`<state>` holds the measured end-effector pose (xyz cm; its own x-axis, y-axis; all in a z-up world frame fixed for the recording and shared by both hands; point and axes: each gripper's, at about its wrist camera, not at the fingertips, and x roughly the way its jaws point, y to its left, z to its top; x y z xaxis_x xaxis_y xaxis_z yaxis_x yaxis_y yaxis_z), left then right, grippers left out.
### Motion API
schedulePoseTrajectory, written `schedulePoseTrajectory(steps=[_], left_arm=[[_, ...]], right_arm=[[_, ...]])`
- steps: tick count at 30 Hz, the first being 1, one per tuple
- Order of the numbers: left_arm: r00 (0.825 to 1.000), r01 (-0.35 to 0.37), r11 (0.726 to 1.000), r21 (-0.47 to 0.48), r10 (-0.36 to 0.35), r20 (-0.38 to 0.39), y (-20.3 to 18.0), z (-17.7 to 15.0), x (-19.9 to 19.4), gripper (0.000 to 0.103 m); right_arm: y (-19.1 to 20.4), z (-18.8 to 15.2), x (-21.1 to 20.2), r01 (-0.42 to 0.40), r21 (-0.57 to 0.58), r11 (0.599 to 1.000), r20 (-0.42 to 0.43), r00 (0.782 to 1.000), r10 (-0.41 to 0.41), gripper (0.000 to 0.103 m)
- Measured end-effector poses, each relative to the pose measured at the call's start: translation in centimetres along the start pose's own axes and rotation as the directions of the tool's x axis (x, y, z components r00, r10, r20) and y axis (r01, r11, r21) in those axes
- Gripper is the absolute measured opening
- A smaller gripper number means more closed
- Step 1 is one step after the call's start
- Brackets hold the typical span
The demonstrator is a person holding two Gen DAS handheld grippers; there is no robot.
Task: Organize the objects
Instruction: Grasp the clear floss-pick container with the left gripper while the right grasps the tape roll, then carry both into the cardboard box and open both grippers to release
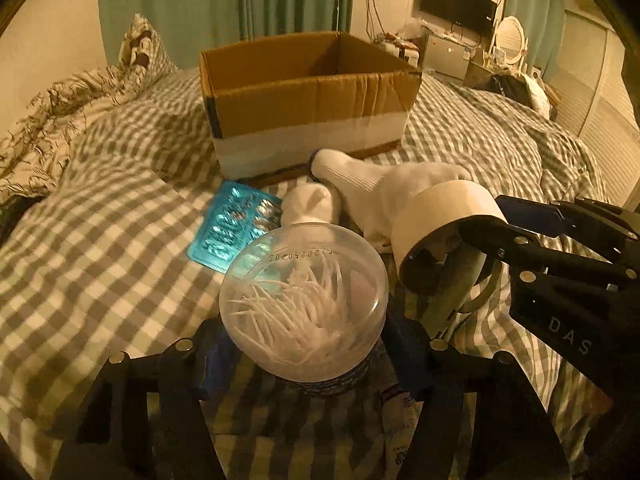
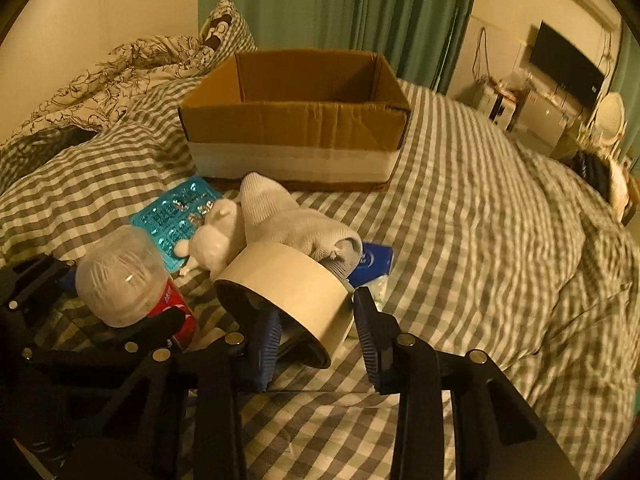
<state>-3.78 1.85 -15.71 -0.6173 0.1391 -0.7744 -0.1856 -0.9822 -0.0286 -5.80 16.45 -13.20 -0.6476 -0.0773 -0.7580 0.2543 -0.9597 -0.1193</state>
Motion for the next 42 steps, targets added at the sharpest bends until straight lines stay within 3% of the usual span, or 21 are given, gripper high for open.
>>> schedulePoseTrajectory(steps=[7, 15, 26, 32, 42], left_arm=[[0.999, -0.008, 1.000, -0.007, 0.008, 0.046, 0.0, 0.9, -2.1, 0.067], [0.995, -0.001, 1.000, -0.008, 0.002, 0.104, -0.2, 2.1, -4.6, 0.067], [0.980, -0.008, 0.999, -0.037, 0.016, 0.201, 1.0, 4.5, -8.1, 0.067], [0.968, -0.009, 1.000, -0.018, 0.013, 0.250, 0.8, 7.7, -9.6, 0.067], [0.953, -0.005, 1.000, 0.003, 0.004, 0.304, 0.6, 15.0, -9.9, 0.067]], right_arm=[[-0.9, 1.0, -3.3, -0.005, 0.030, 1.000, 0.075, 0.997, 0.003, 0.031], [-1.6, 2.4, -8.2, -0.016, 0.062, 0.998, 0.192, 0.981, 0.004, 0.016], [-1.9, 4.8, -12.9, -0.056, 0.057, 0.997, 0.312, 0.949, 0.036, 0.014], [-3.1, 7.9, -14.7, -0.062, 0.046, 0.997, 0.361, 0.932, 0.042, 0.014], [-5.8, 11.6, -13.2, -0.051, 0.026, 0.998, 0.353, 0.935, 0.039, 0.014]])
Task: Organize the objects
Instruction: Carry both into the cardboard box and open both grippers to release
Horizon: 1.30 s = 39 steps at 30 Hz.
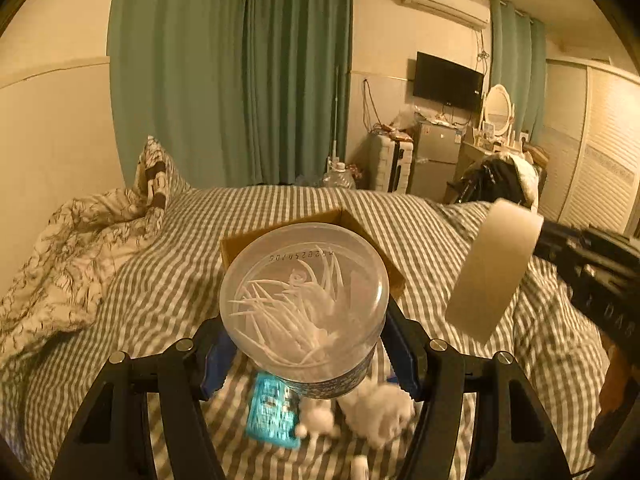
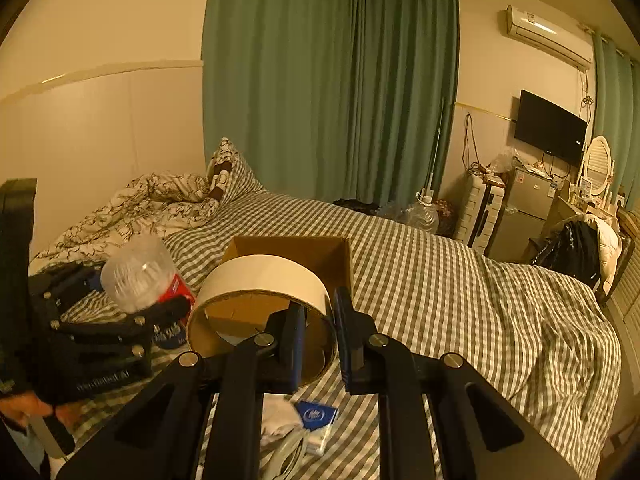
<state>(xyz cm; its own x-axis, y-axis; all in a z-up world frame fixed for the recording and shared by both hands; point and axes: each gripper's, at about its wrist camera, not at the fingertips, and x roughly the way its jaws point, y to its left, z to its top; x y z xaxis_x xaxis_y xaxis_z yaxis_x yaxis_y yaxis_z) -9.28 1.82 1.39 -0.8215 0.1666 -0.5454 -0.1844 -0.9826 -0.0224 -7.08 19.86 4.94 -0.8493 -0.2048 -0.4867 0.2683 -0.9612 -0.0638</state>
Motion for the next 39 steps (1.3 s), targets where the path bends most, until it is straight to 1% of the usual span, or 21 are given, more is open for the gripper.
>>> schedulePoseTrajectory(steps=[2, 5, 7, 9, 12, 15, 18, 21, 23, 26, 28, 32, 35, 37, 38, 39], left_arm=[[1.000, -0.009, 1.000, 0.004, 0.009, 0.011, 0.1, 1.2, 0.7, 0.067], [1.000, -0.003, 1.000, -0.004, 0.003, 0.013, 0.5, 3.1, 2.3, 0.067], [1.000, -0.015, 1.000, -0.006, 0.015, 0.016, 0.7, 4.2, 3.5, 0.067], [0.999, -0.035, 0.999, 0.003, 0.035, 0.015, 0.8, 5.0, 5.1, 0.067], [0.999, -0.053, 0.999, 0.004, 0.053, -0.002, 1.3, 5.6, 7.5, 0.067], [0.996, -0.085, 0.996, 0.006, 0.085, -0.031, 1.8, 5.2, 10.5, 0.067], [0.991, -0.111, 0.994, 0.005, 0.111, -0.073, 2.2, 4.3, 13.6, 0.067], [0.989, -0.104, 0.994, 0.019, 0.106, -0.107, 2.4, 3.0, 16.3, 0.067], [0.989, -0.101, 0.994, 0.031, 0.104, -0.109, 2.4, 2.3, 17.5, 0.067], [0.989, -0.092, 0.994, 0.052, 0.098, -0.107, 2.2, 1.5, 19.0, 0.067], [0.989, -0.092, 0.994, 0.056, 0.098, -0.111, 2.4, 1.1, 19.8, 0.067], [0.988, -0.079, 0.996, 0.044, 0.084, -0.130, 2.8, 0.5, 20.6, 0.067], [0.986, -0.068, 0.997, 0.036, 0.072, -0.148, 3.1, 0.2, 20.7, 0.068], [0.985, -0.056, 0.998, 0.035, 0.061, -0.163, 3.2, 0.0, 20.7, 0.070], [0.985, -0.056, 0.998, 0.035, 0.061, -0.163, 3.2, -0.1, 20.4, 0.073], [0.985, -0.066, 0.997, 0.036, 0.070, -0.157, 3.1, 0.0, 20.0, 0.082]], right_arm=[[-0.7, 0.9, 0.8, -0.009, 0.002, 1.000, 0.005, 1.000, 0.009, 0.013], [-1.3, 2.5, 2.2, -0.009, -0.008, 1.000, 0.014, 1.000, 0.009, 0.014], [-1.7, 3.7, 3.6, -0.011, -0.010, 1.000, 0.019, 1.000, 0.011, 0.014], [-2.2, 4.8, 5.5, -0.017, -0.009, 1.000, 0.014, 1.000, 0.017, 0.014], [-2.7, 5.7, 9.1, -0.026, -0.004, 1.000, -0.016, 1.000, 0.026, 0.014], [-2.6, 5.6, 12.4, -0.033, -0.016, 0.999, -0.053, 0.998, 0.032, 0.013], [-2.6, 4.5, 16.3, -0.050, -0.027, 0.998, -0.108, 0.993, 0.047, 0.013], [-2.6, 3.3, 19.5, -0.062, -0.023, 0.998, -0.155, 0.986, 0.058, 0.013], [-2.5, 2.8, 21.2, -0.077, -0.016, 0.997, -0.174, 0.982, 0.073, 0.013], [-2.1, 2.3, 23.0, -0.088, -0.027, 0.996, -0.185, 0.979, 0.082, 0.014], [-1.9, 2.0, 24.0, -0.076, -0.039, 0.996, -0.191, 0.979, 0.067, 0.014], [-1.9, 1.6, 25.6, -0.084, -0.021, 0.996, -0.212, 0.974, 0.077, 0.014], [-1.7, 1.4, 26.0, -0.085, -0.018, 0.996, -0.228, 0.971, 0.078, 0.015], [-1.7, 1.1, 25.9, -0.103, 0.005, 0.995, -0.255, 0.962, 0.101, 0.019], [-1.8, 1.0, 25.7, -0.112, 0.019, 0.994, -0.262, 0.958, 0.113, 0.030], [-1.9, 1.0, 25.5, -0.111, 0.027, 0.993, -0.265, 0.958, 0.114, 0.044]])
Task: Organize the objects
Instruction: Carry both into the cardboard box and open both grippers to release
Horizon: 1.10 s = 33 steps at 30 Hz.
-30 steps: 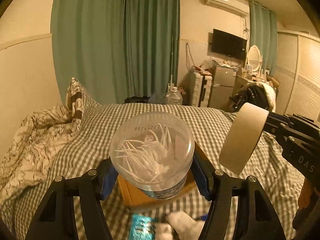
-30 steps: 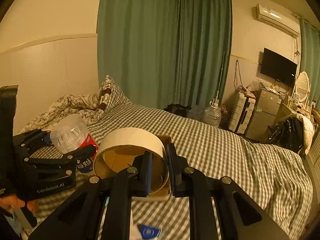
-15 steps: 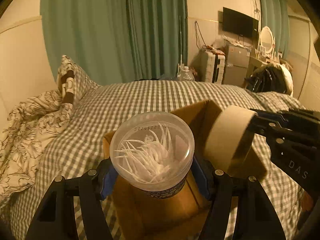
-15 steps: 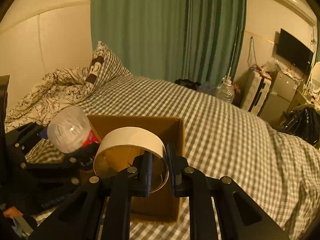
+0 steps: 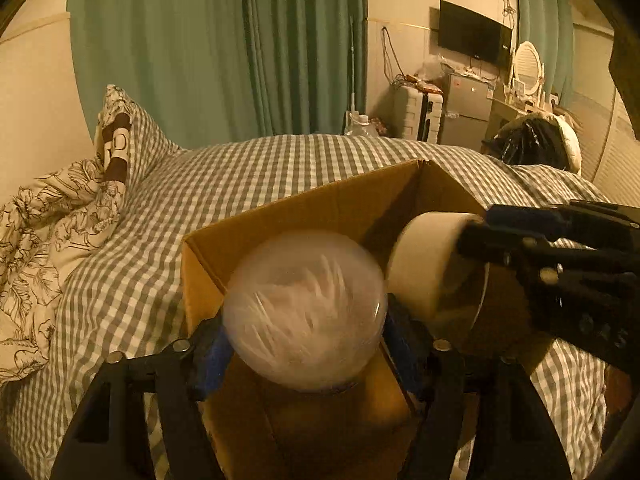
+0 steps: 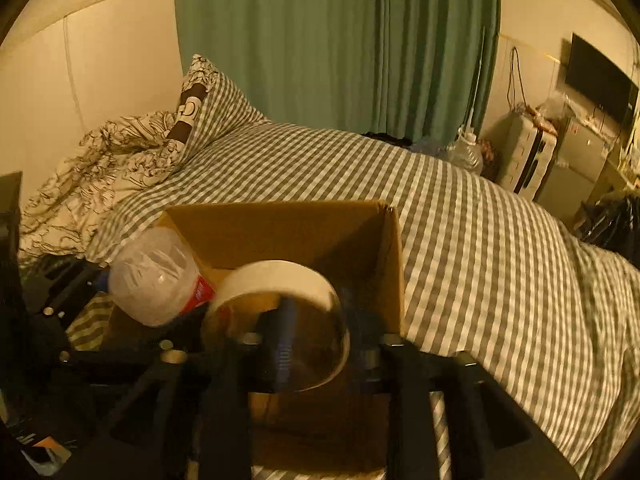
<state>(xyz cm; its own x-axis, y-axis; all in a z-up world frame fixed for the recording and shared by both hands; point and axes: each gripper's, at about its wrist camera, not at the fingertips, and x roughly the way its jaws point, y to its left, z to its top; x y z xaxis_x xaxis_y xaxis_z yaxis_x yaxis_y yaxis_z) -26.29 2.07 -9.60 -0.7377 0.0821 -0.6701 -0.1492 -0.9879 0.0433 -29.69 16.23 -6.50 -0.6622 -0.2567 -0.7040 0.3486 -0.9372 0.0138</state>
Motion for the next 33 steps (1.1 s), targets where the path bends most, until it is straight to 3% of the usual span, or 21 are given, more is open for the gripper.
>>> schedulePoseTrajectory(steps=[2, 3, 10, 12, 18, 25, 33], left_arm=[[1.000, -0.021, 1.000, -0.006, 0.022, 0.023, -0.1, 0.1, -1.3, 0.096], [0.999, -0.028, 1.000, -0.013, 0.028, 0.036, 0.1, 0.4, -1.9, 0.100], [0.996, -0.022, 0.995, -0.099, 0.030, 0.079, 1.2, 1.8, -8.1, 0.101], [0.994, -0.022, 0.993, -0.114, 0.034, 0.106, 1.5, 2.2, -10.7, 0.102], [0.979, -0.049, 0.992, -0.113, 0.070, 0.191, 0.9, 2.3, -18.0, 0.103], [0.972, -0.036, 0.993, -0.114, 0.061, 0.229, 0.3, 0.5, -23.9, 0.103], [0.981, -0.024, 0.997, -0.076, 0.038, 0.192, -0.9, -4.2, -25.3, 0.103]], right_arm=[[0.0, -0.2, -1.0, 0.017, 0.004, 1.000, 0.011, 1.000, -0.017, 0.055], [-0.1, -0.2, -1.8, 0.023, 0.008, 1.000, 0.020, 1.000, -0.023, 0.055], [-0.1, 1.2, -10.0, 0.046, 0.029, 0.999, 0.116, 0.992, -0.049, 0.067], [-0.2, 1.4, -13.6, 0.051, 0.041, 0.998, 0.169, 0.984, -0.057, 0.076], [-0.3, 0.5, -23.0, 0.102, 0.070, 0.992, 0.273, 0.955, -0.118, 0.089], [1.2, -2.3, -30.3, 0.164, 0.069, 0.984, 0.318, 0.931, -0.177, 0.092], [2.8, -7.4, -32.6, 0.184, 0.090, 0.979, 0.292, 0.935, -0.202, 0.093]])
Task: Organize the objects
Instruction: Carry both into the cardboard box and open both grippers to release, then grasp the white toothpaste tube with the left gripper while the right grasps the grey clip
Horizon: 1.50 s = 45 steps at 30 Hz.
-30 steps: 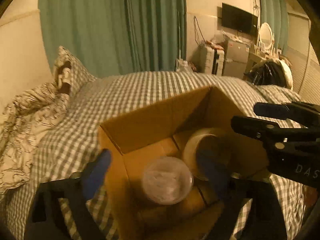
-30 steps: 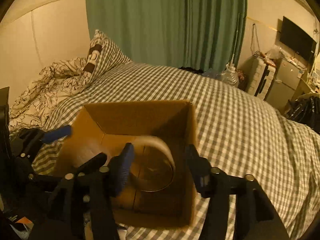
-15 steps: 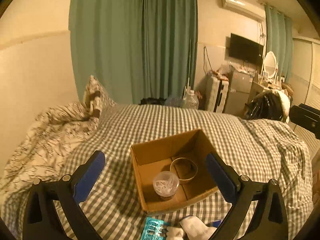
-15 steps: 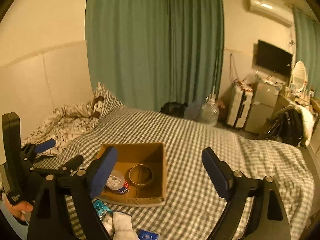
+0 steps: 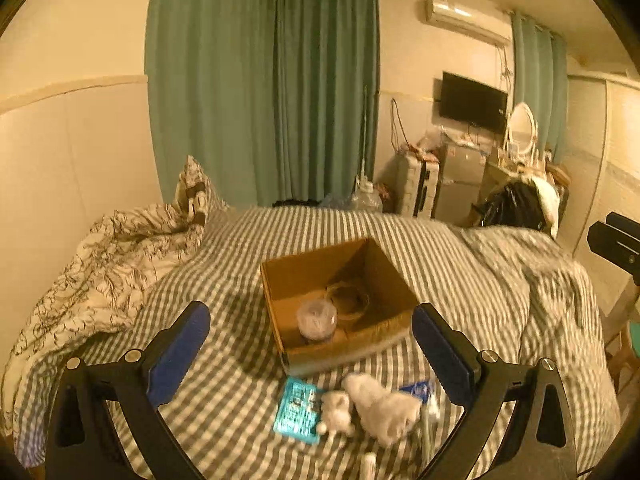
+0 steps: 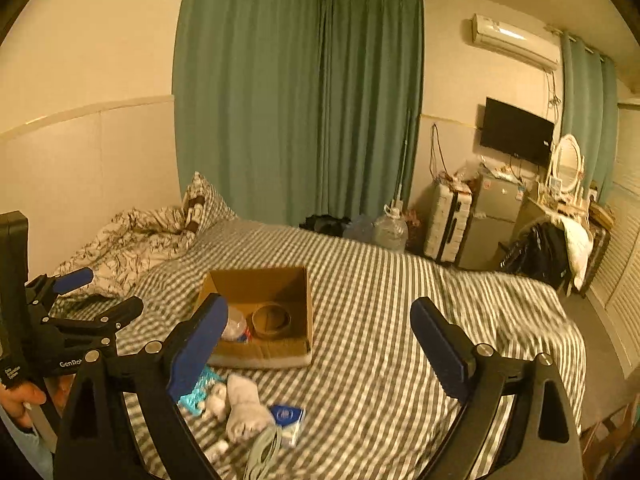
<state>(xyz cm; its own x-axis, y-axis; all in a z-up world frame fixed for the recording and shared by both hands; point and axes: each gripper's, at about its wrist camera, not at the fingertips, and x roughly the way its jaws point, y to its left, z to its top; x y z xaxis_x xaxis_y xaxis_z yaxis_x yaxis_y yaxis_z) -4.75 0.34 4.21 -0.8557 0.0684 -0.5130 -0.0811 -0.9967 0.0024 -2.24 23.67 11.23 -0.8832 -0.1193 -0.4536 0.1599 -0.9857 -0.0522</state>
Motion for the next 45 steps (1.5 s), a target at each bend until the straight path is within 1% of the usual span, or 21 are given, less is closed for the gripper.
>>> schedulePoseTrajectory(steps=[4, 7, 10, 12, 14, 18, 20, 22, 25, 26, 28, 29, 30, 31, 32, 33, 35, 36, 39, 42, 45], left_arm=[[0.999, -0.007, 1.000, -0.011, 0.007, -0.050, -0.1, -3.4, 1.1, 0.103], [0.996, -0.046, 0.999, -0.008, 0.045, -0.082, -0.5, -6.4, 2.2, 0.103], [0.990, -0.034, 0.999, -0.009, 0.033, -0.136, -1.1, -9.4, 3.4, 0.103], [0.985, -0.032, 0.999, 0.010, 0.033, -0.167, -1.9, -11.1, 4.1, 0.103], [0.983, -0.034, 0.999, 0.032, 0.039, -0.182, -2.7, -12.5, 4.7, 0.103], [0.971, -0.006, 0.997, 0.080, 0.026, -0.239, -4.4, -15.3, 6.4, 0.103], [0.962, 0.009, 0.997, 0.075, 0.012, -0.274, -4.7, -16.4, 7.1, 0.101], [0.954, 0.029, 0.997, 0.066, -0.008, -0.301, -4.9, -17.4, 7.6, 0.096], [0.946, 0.047, 0.996, 0.079, -0.019, -0.325, -5.2, -18.2, 8.1, 0.090], [0.942, 0.054, 0.995, 0.080, -0.024, -0.334, -5.2, -18.4, 8.3, 0.085], [0.928, 0.084, 0.994, 0.073, -0.051, -0.369, -5.4, -19.2, 8.9, 0.075], [0.917, 0.104, 0.992, 0.071, -0.068, -0.393, -5.5, -19.7, 9.2, 0.064], [0.902, 0.133, 0.989, 0.069, -0.092, -0.423, -5.8, -20.3, 9.6, 0.046], [0.887, 0.159, 0.985, 0.065, -0.113, -0.448, -6.0, -20.8, 10.0, 0.034], [0.872, 0.182, 0.982, 0.057, -0.134, -0.471, -6.0, -21.3, 10.3, 0.018], [0.866, 0.189, 0.981, 0.049, -0.143, -0.478, -5.9, -21.5, 10.3, 0.018], [0.873, 0.194, 0.980, 0.048, -0.150, -0.464, -5.7, -21.1, 10.0, 0.018], [0.881, 0.189, 0.981, 0.042, -0.151, -0.449, -5.5, -20.6, 9.6, 0.018], [0.919, 0.140, 0.988, 0.064, -0.105, -0.380, -4.4, -18.9, 8.5, 0.018], [0.936, 0.101, 0.994, 0.050, -0.077, -0.344, -2.9, -17.6, 8.0, 0.018], [0.945, 0.057, 0.997, 0.050, -0.037, -0.324, -1.6, -17.0, 8.2, 0.018]], right_arm=[[0.2, -4.1, 0.8, 0.023, 0.034, 0.999, -0.063, 0.998, -0.021, 0.093], [0.4, -7.7, 2.4, 0.039, 0.054, 0.998, -0.124, 0.992, -0.032, 0.093], [0.6, -11.4, 4.4, 0.074, 0.075, 0.994, -0.187, 0.981, -0.059, 0.093], [0.7, -13.5, 5.9, 0.072, 0.103, 0.992, -0.236, 0.971, -0.046, 0.093], [0.9, -15.2, 7.1, 0.057, 0.110, 0.992, -0.273, 0.962, -0.025, 0.093], [1.5, -17.0, 8.6, 0.061, 0.094, 0.994, -0.318, 0.948, -0.028, 0.093], [1.7, -17.6, 8.9, 0.062, 0.086, 0.994, -0.325, 0.945, -0.031, 0.093], [2.0, -18.0, 9.2, 0.068, 0.076, 0.995, -0.332, 0.942, -0.039, 0.093], [2.1, -18.5, 9.5, 0.070, 0.074, 0.995, -0.339, 0.940, -0.041, 0.093], [2.0, -18.5, 9.6, 0.072, 0.076, 0.995, -0.341, 0.939, -0.042, 0.093], [2.0, -18.7, 9.8, 0.074, 0.081, 0.994, -0.346, 0.937, -0.042, 0.093], [2.0, -18.9, 9.9, 0.074, 0.082, 0.994, -0.350, 0.936, -0.040, 0.093], [2.1, -18.9, 10.0, 0.072, 0.083, 0.994, -0.354, 0.934, -0.039, 0.093], [2.2, -19.0, 10.1, 0.072, 0.082, 0.994, -0.357, 0.933, -0.038, 0.093], [2.3, -19.1, 10.2, 0.072, 0.081, 0.994, -0.360, 0.932, -0.038, 0.093], [2.4, -19.1, 10.3, 0.071, 0.080, 0.994, -0.362, 0.931, -0.038, 0.093], [2.7, -19.2, 10.4, 0.069, 0.076, 0.995, -0.365, 0.930, -0.037, 0.093], [2.9, -19.3, 10.4, 0.067, 0.073, 0.995, -0.368, 0.929, -0.035, 0.093], [3.5, -19.6, 11.0, 0.054, 0.068, 0.996, -0.380, 0.925, -0.025, 0.093], [4.5, -20.1, 12.0, 0.027, 0.061, 0.998, -0.401, 0.916, 0.000, 0.093], [5.7, -20.8, 13.4, 0.001, 0.050, 0.999, -0.427, 0.904, 0.021, 0.093]])
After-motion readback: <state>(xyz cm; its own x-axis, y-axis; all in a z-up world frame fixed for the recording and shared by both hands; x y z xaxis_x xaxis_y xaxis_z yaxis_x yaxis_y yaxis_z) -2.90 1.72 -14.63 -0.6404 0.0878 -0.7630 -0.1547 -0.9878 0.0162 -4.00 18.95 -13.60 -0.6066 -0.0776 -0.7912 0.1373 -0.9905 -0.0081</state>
